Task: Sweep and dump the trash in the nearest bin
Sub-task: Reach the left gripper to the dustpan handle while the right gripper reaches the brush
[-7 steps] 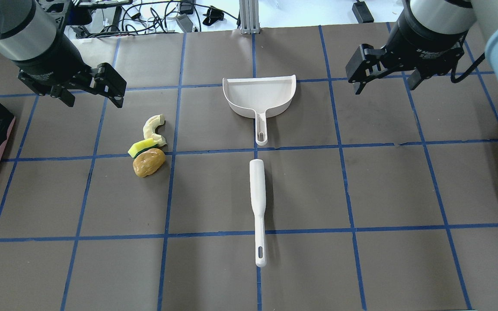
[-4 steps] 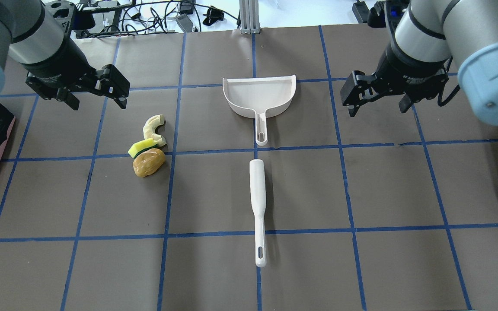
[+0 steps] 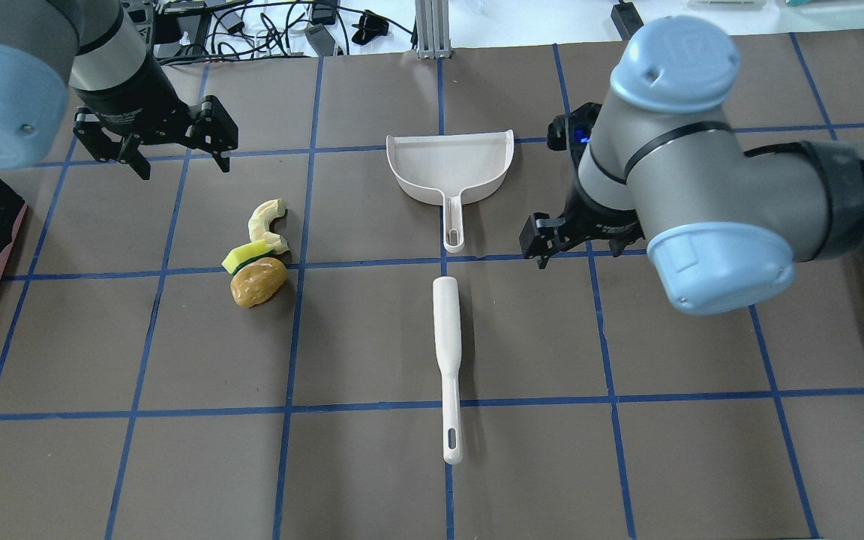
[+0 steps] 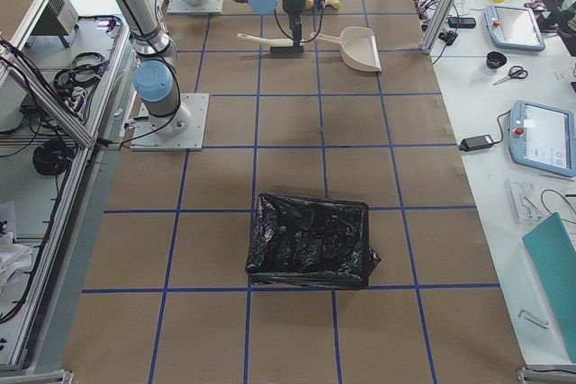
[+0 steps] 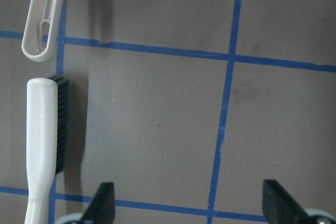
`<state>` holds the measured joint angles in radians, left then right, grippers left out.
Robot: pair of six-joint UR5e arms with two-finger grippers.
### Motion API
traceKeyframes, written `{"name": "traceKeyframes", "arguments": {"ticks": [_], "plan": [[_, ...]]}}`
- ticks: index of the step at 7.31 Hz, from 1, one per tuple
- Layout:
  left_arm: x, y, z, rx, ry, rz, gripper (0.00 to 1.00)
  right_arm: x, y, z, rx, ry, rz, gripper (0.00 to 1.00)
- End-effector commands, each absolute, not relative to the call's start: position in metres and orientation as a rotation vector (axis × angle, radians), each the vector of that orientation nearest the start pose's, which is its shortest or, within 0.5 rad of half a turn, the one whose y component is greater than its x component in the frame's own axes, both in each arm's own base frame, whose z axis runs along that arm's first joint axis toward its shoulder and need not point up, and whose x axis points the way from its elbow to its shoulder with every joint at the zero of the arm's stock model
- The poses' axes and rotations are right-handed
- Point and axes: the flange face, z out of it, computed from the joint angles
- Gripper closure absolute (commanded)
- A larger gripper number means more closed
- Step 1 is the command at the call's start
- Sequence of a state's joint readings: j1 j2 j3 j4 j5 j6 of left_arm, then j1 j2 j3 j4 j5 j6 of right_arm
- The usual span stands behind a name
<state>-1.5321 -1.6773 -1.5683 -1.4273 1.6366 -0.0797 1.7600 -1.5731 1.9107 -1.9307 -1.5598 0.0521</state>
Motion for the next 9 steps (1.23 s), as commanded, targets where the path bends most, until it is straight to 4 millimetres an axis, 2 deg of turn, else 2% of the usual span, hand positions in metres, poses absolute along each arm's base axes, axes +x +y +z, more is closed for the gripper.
{"name": "traceKeyframes", "arguments": {"ticks": [1, 2, 3, 4, 5, 6, 7, 9], "plan": [[-0.156, -0.577, 0.418, -0.222, 3.076, -0.08, 0.0, 0.285, -0.412, 0.329, -0.201, 3.122, 0.045, 0.02], [-0.18, -0.595, 0.406, -0.235, 3.084, -0.101, 0.0, 0.312, -0.393, 0.317, -0.261, 3.127, 0.087, 0.1], [-0.196, -0.613, 0.402, -0.226, 3.111, -0.105, 0.0, 0.337, -0.377, 0.304, -0.316, 3.127, 0.126, 0.09], [-0.215, -0.625, 0.391, -0.186, 3.112, -0.095, 0.0, 0.355, -0.364, 0.29, -0.263, 3.139, 0.173, 0.04], [-0.233, -0.634, 0.38, -0.178, 3.108, -0.085, 0.0, 0.378, -0.347, 0.286, -0.271, 3.096, 0.177, 0.02], [-0.256, -0.649, 0.376, -0.238, 3.121, -0.121, 0.0, 0.383, -0.332, 0.273, -0.303, 3.095, 0.2, 0.02], [-0.283, -0.654, 0.361, -0.236, 3.118, -0.107, 0.0, 0.375, -0.316, 0.25, -0.302, 3.111, 0.253, 0.02], [-0.317, -0.657, 0.333, -0.246, 3.121, -0.075, 0.0, 0.369, -0.305, 0.225, -0.238, 3.118, 0.258, 0.01]]}}
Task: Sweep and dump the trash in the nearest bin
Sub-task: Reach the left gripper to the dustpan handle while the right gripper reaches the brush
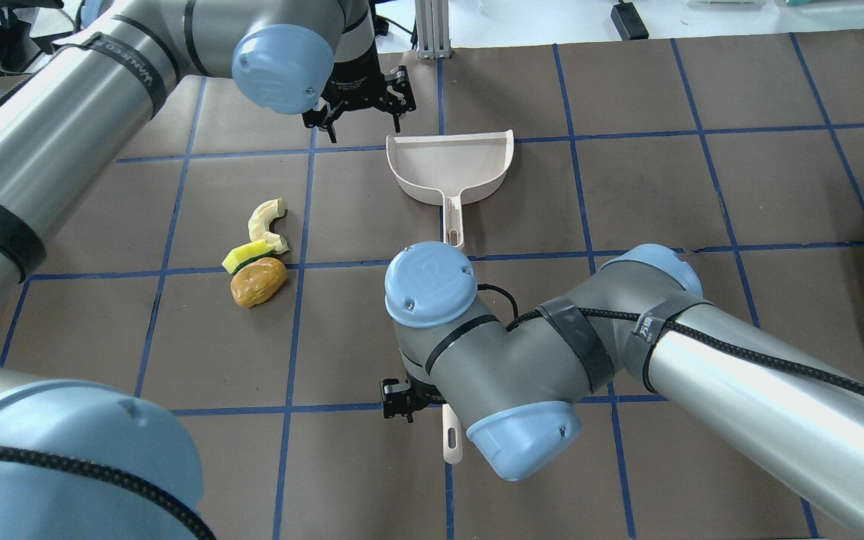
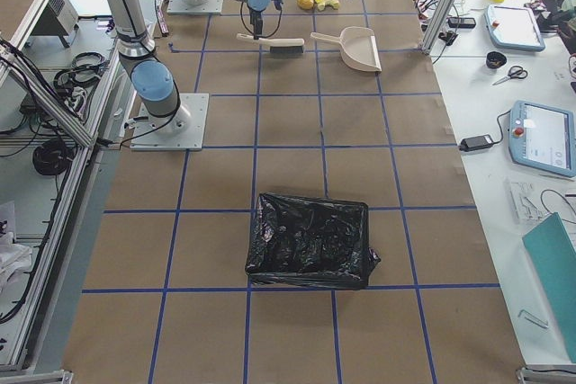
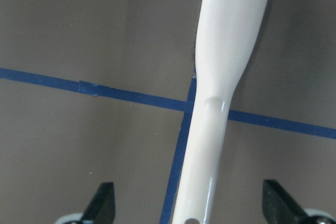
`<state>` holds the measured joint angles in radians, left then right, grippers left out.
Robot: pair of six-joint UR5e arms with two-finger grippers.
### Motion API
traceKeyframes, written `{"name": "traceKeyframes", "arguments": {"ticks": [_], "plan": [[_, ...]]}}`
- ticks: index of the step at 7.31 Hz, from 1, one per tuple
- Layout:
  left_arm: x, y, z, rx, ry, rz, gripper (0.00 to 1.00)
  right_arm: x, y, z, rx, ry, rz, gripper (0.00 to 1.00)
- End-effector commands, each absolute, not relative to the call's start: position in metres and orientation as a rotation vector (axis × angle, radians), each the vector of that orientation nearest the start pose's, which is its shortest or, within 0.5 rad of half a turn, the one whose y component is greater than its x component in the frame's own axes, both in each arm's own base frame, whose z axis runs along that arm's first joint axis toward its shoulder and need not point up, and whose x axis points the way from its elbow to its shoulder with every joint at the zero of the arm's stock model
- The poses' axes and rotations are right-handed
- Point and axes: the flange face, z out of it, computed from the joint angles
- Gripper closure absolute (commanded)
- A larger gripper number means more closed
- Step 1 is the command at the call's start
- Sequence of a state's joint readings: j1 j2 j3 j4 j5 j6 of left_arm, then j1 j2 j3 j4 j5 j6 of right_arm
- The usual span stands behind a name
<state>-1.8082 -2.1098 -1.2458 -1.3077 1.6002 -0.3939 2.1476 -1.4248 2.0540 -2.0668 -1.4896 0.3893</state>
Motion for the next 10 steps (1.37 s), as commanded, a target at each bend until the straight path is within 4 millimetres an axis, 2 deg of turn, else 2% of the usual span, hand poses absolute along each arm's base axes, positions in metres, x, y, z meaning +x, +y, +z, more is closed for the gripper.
{"name": "traceKeyframes", "arguments": {"ticks": [1, 2, 3, 4, 5, 6, 7, 9, 10], "plan": [[-0.335, -0.658, 0.319, -0.247, 3.149, -0.059, 0.0, 0.369, -0.305, 0.223, -0.176, 3.126, 0.263, 0.02], [-0.347, -0.656, 0.308, -0.201, 3.152, -0.042, 0.0, 0.371, -0.305, 0.222, -0.171, 3.116, 0.273, 0.04], [-0.368, -0.646, 0.298, -0.11, 3.154, -0.03, 0.01, 0.372, -0.305, 0.222, -0.173, 3.102, 0.281, 0.16], [-0.375, -0.64, 0.284, -0.082, 3.146, 0.005, 0.01, 0.373, -0.306, 0.223, -0.178, 3.101, 0.279, 0.44], [-0.376, -0.633, 0.272, -0.07, 3.139, 0.04, 0.09, 0.373, -0.306, 0.222, -0.178, 3.1, 0.282, 0.83], [-0.382, -0.617, 0.263, 0.032, 3.126, 0.075, 0.14, 0.372, -0.304, 0.22, -0.17, 3.104, 0.293, 1.0], [-0.383, -0.605, 0.256, 0.069, 3.127, 0.082, 0.13, 0.372, -0.304, 0.221, -0.161, 3.105, 0.293, 1.0], [-0.401, -0.588, 0.248, 0.114, 3.121, 0.082, 0.13, 0.37, -0.304, 0.223, -0.147, 3.11, 0.29, 1.0], [-0.4, -0.585, 0.246, 0.129, 3.118, 0.091, 0.13, 0.369, -0.303, 0.223, -0.116, 3.117, 0.297, 1.0]]}}
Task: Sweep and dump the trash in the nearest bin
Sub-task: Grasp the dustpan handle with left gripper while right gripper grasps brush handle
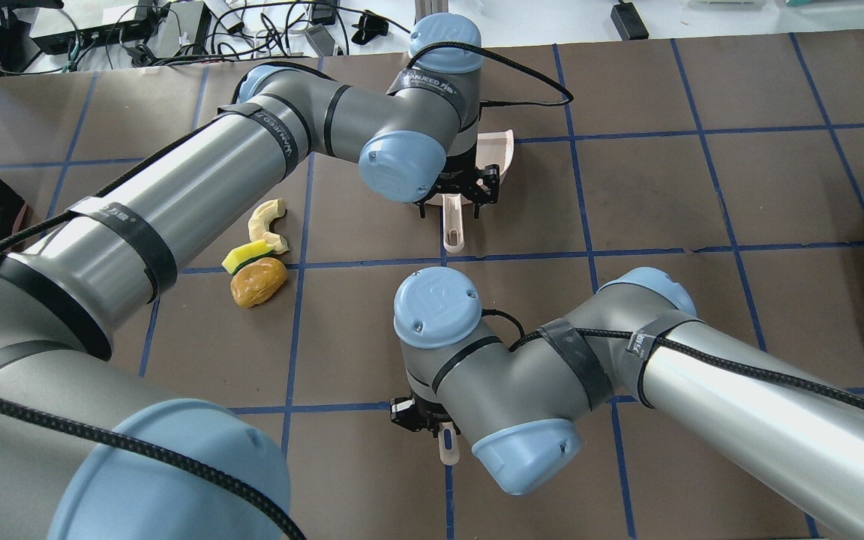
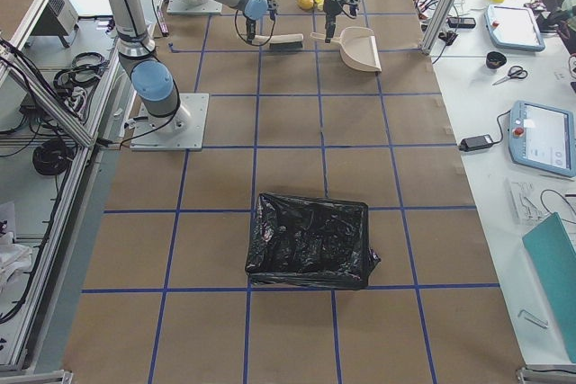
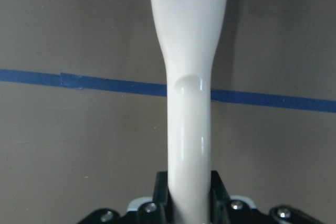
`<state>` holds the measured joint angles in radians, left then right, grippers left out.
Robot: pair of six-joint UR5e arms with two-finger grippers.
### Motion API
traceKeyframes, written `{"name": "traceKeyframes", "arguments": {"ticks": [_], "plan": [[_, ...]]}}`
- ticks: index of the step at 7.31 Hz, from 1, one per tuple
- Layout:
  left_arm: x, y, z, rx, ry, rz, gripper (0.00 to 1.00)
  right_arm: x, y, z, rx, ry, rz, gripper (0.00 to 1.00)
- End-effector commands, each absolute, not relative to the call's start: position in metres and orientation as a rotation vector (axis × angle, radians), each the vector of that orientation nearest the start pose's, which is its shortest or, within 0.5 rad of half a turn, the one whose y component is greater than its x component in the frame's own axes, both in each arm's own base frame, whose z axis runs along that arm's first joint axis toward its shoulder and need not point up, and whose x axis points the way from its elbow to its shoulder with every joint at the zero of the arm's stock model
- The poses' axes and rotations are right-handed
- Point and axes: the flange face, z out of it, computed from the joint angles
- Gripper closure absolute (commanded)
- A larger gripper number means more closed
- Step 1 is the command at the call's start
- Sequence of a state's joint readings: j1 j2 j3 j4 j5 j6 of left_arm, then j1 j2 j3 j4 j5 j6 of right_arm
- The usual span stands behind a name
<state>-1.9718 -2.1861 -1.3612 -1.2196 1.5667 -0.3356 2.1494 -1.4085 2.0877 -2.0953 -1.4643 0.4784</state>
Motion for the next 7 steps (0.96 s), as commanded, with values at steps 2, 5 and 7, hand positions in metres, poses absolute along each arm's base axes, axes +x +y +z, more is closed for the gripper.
{"name": "traceKeyframes", "arguments": {"ticks": [2, 5, 7], "plan": [[-0.401, -0.589, 0.238, 0.13, 3.127, 0.058, 0.17, 0.368, -0.303, 0.227, 0.077, 3.141, 0.282, 1.0], [-0.395, -0.576, 0.231, 0.141, 3.111, 0.079, 0.48, 0.366, -0.295, 0.23, 0.476, 3.202, 0.228, 1.0], [-0.395, -0.577, 0.233, 0.139, 3.12, 0.079, 0.73, 0.362, -0.296, 0.23, 0.871, 3.178, 0.141, 1.0]]}}
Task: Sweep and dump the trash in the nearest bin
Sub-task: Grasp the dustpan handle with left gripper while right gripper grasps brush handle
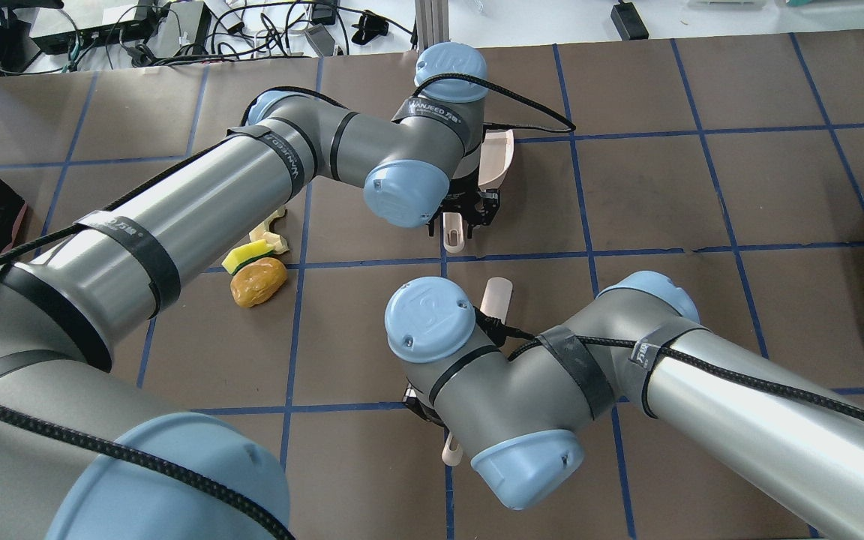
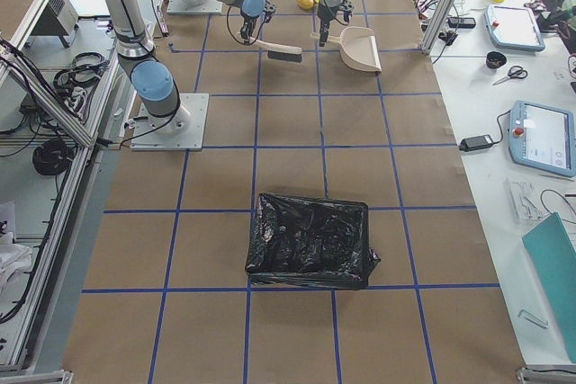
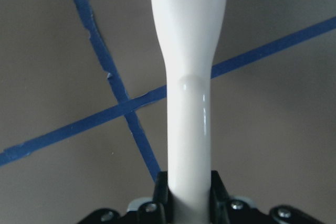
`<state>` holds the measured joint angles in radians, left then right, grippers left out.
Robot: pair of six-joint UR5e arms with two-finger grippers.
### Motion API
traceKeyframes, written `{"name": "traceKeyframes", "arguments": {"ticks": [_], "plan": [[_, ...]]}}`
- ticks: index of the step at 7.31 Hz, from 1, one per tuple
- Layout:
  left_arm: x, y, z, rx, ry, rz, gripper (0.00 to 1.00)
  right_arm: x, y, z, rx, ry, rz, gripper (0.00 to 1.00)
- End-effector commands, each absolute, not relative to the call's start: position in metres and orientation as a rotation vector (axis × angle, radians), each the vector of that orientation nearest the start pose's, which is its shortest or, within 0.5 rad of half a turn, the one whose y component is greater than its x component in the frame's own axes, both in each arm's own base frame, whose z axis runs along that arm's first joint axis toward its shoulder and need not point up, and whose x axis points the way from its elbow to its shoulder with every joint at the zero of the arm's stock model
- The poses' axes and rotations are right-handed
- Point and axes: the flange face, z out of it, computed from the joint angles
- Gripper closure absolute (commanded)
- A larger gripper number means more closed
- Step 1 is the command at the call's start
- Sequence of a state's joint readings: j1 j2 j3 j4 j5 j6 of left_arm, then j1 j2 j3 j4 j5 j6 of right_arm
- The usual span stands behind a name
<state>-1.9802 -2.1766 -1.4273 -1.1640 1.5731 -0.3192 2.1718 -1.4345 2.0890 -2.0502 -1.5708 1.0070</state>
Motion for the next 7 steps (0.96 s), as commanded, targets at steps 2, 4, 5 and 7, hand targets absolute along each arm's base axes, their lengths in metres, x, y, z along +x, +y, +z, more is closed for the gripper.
{"name": "traceKeyframes", "arguments": {"ticks": [2, 4, 5, 7], "plan": [[-0.396, -0.578, 0.234, 0.129, 3.123, 0.076, 0.81, 0.364, -0.296, 0.23, 0.866, 3.171, 0.149, 1.0], [-0.395, -0.579, 0.238, 0.127, 3.127, 0.071, 1.0, 0.364, -0.296, 0.23, 0.863, 3.171, 0.145, 1.0], [-0.393, -0.579, 0.243, 0.129, 3.13, 0.062, 1.0, 0.365, -0.297, 0.231, 0.869, 3.163, 0.146, 1.0], [-0.359, -0.593, 0.265, 0.151, 3.128, 0.028, 1.0, 0.365, -0.297, 0.23, 0.873, 3.164, 0.152, 1.0]]}}
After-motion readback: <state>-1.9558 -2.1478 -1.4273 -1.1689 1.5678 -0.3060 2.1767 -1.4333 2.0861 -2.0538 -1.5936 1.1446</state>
